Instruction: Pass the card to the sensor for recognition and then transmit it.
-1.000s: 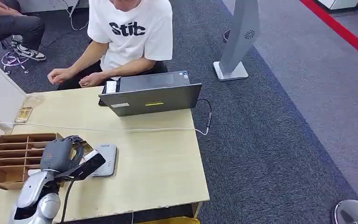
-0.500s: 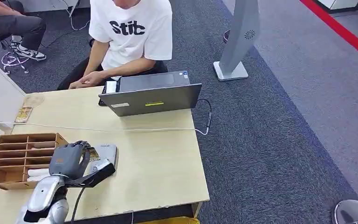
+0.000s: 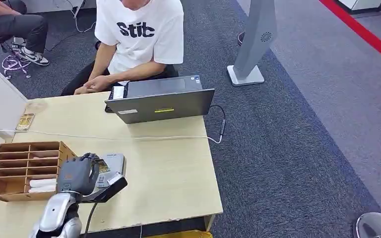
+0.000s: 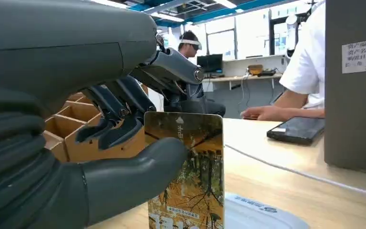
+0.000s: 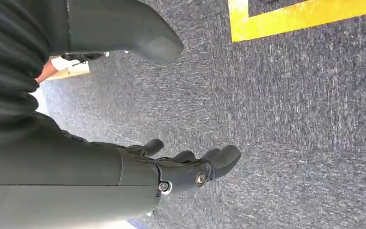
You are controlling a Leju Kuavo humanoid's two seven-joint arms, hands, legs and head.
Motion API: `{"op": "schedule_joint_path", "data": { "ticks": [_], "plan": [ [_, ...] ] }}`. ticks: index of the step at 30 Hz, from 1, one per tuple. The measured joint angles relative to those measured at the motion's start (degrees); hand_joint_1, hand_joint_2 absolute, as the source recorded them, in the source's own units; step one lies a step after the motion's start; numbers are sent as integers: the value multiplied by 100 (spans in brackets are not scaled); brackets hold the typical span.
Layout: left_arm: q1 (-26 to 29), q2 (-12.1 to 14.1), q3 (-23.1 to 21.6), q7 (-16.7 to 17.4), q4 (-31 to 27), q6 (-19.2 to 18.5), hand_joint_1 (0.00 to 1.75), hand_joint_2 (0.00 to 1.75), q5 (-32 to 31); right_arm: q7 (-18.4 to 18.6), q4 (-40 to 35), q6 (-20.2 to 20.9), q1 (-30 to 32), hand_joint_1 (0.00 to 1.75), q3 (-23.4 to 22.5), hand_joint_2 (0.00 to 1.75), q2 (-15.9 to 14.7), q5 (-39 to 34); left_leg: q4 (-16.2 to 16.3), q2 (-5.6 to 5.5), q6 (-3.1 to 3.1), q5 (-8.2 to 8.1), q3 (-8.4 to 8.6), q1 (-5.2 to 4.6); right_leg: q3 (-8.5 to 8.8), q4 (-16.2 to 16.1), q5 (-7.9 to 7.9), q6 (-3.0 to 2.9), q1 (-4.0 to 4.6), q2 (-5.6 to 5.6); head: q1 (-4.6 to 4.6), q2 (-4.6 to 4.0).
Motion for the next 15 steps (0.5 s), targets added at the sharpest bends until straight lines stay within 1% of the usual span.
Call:
{"op": "schedule_joint_path", "data": {
  "ticks": [10,15],
  "plan": [
    [65,-35,114,-77,31,18,175,175,-171,4,0,-4,2,0,0,175,0,90,0,-1,0,0,-1,0,1,0,0,0,0,-1,-2,0],
    [107,-52,236,-79,59,109,175,175,-297,2,0,-2,2,0,0,175,0,140,0,-1,0,0,-1,0,1,0,0,0,0,-1,-2,0]
  ]
}}
